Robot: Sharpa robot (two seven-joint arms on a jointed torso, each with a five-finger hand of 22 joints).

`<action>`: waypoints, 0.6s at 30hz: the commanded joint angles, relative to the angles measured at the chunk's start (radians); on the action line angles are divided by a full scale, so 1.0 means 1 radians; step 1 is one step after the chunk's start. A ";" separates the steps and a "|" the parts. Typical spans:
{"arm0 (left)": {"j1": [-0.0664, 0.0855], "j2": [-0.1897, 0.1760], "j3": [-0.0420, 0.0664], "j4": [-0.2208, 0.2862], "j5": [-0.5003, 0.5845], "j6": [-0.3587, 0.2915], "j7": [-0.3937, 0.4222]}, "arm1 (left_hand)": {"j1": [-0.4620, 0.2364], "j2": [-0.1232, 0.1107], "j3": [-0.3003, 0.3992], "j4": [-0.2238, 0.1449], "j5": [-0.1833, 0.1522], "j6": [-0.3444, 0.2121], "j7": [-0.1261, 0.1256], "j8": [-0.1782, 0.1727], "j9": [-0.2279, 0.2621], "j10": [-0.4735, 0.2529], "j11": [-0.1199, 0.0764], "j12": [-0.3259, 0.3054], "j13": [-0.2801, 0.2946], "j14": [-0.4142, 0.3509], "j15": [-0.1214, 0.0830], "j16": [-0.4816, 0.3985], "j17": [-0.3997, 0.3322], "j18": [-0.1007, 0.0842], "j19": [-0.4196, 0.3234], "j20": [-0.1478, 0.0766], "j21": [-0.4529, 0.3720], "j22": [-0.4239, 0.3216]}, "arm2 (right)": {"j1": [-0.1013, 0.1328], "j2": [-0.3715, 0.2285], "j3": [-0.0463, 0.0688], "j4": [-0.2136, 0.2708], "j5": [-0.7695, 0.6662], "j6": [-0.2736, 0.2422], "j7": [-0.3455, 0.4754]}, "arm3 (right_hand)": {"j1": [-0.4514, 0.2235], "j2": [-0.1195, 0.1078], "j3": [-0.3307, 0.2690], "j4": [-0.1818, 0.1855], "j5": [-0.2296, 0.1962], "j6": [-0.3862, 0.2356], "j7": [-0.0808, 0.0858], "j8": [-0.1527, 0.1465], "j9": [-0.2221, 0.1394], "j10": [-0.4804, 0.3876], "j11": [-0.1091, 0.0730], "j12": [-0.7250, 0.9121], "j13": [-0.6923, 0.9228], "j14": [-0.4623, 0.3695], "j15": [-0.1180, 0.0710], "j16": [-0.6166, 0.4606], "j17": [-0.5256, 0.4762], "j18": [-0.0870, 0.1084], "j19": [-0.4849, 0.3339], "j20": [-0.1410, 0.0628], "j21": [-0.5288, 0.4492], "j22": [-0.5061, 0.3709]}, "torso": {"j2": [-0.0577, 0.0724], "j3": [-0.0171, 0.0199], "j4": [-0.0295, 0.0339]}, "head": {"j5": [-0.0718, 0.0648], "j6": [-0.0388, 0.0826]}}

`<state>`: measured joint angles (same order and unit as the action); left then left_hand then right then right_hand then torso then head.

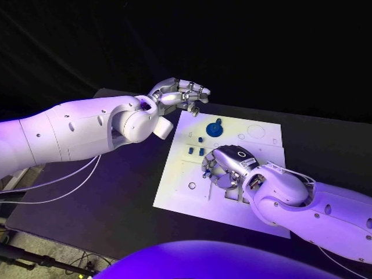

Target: Assemble the parts on the task board

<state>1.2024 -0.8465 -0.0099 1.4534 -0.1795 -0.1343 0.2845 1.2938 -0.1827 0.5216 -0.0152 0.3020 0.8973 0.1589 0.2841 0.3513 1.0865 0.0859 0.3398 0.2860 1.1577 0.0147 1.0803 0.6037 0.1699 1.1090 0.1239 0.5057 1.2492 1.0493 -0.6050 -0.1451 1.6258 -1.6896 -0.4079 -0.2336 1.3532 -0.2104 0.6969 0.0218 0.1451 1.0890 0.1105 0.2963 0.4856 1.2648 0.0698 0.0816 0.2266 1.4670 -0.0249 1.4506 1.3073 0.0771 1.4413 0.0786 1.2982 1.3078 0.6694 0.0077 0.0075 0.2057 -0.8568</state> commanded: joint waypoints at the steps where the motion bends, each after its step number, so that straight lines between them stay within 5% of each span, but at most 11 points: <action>1: 0.001 0.001 0.001 0.001 0.002 0.016 0.001 | -0.003 0.002 -0.005 0.000 0.005 -0.008 -0.001 0.006 0.001 -0.008 0.000 0.007 -0.002 -0.009 0.000 -0.004 -0.001 0.011 0.002 -0.004 -0.005 -0.001 | -0.006 0.001 -0.004 -0.001 -0.014 0.028 0.004 | 0.001 0.011 0.001 -0.005 0.003 -0.003 0.002 0.002 0.001 0.030 -0.024 0.003 0.000 0.052 -0.004 0.006 0.003 -0.013 0.005 -0.002 0.001 0.145 | 0.000 -0.0006 -0.0011 | 0.001 -0.003; 18: 0.001 0.001 0.001 -0.002 0.002 0.021 -0.005 | -0.005 0.003 -0.007 0.000 0.005 -0.009 -0.001 0.007 0.002 -0.009 0.000 0.008 -0.002 -0.010 0.000 -0.004 -0.002 0.010 0.003 -0.004 -0.007 -0.002 | -0.008 -0.001 -0.004 0.002 -0.019 0.029 0.004 | 0.001 0.011 0.001 -0.005 0.003 -0.003 0.002 0.002 0.001 0.030 -0.024 0.003 0.000 0.052 -0.004 0.006 0.003 -0.013 0.005 -0.002 0.001 0.145 | -0.001 -0.0004 -0.0009 | 0.004 -0.009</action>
<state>1.2024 -0.8475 -0.0099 1.4503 -0.1797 -0.1319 0.2787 1.2938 -0.1827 0.5216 -0.0152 0.3020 0.8973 0.1589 0.2841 0.3521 1.0865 0.0859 0.3447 0.2849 1.1577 0.0147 1.0803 0.6022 0.1699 1.1090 0.1239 0.5017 1.2484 1.0431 -0.6063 -0.1481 1.6281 -1.6939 -0.4022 -0.2312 1.3560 -0.2079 0.6967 0.0220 0.1452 1.0872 0.1091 0.2955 0.4878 1.2648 0.0698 0.0828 0.2247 1.4670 -0.0249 1.4506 1.3081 0.0771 1.4413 0.0786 1.2982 1.3076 0.6682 0.0072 0.0064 0.2094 -0.8654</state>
